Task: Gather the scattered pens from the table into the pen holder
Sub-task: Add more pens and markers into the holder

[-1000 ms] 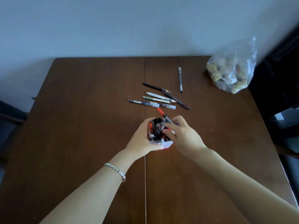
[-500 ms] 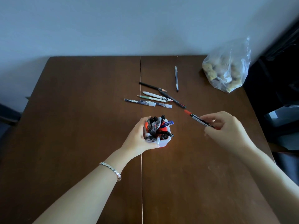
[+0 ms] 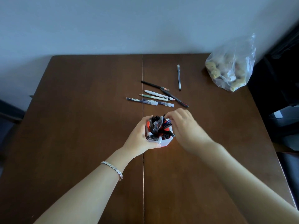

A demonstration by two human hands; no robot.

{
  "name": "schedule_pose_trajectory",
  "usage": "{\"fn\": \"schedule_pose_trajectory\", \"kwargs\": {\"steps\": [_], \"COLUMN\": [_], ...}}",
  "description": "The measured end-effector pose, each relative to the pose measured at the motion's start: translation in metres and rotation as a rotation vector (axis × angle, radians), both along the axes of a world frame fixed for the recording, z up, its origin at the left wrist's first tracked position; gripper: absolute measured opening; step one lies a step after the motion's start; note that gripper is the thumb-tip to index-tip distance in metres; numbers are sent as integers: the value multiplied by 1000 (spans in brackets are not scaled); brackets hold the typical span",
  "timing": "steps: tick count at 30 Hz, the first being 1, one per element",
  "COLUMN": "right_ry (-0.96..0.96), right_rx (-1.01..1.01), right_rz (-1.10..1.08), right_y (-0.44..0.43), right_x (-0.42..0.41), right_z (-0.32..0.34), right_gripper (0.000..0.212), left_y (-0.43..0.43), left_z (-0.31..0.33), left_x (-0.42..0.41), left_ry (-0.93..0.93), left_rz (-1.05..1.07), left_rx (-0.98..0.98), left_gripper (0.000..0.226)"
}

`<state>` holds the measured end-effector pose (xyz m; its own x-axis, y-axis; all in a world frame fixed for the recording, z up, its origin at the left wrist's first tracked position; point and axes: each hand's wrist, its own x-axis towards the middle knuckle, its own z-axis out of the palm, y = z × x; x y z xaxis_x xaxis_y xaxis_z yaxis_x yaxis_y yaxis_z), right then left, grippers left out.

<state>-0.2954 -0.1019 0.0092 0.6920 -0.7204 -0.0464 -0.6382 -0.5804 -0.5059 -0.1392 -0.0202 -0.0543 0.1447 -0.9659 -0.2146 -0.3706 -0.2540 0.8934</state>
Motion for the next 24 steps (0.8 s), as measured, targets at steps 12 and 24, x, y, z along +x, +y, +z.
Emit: {"fn": "schedule_pose_trajectory", "kwargs": {"steps": [12, 24], "right_ry": [-208, -327], "right_rx": [561, 449], "right_rz": [-80, -186], "right_y": [12, -35], "right_x": [-13, -27], "right_z": [-69, -77], "right_gripper": [127, 94], "left_y": [0, -96], "left_z": [6, -9], "left_x": [6, 70], "left_ry": [62, -546], "left_rz": [-79, -15], "left_rx": [163, 106], "left_gripper": [102, 47]}}
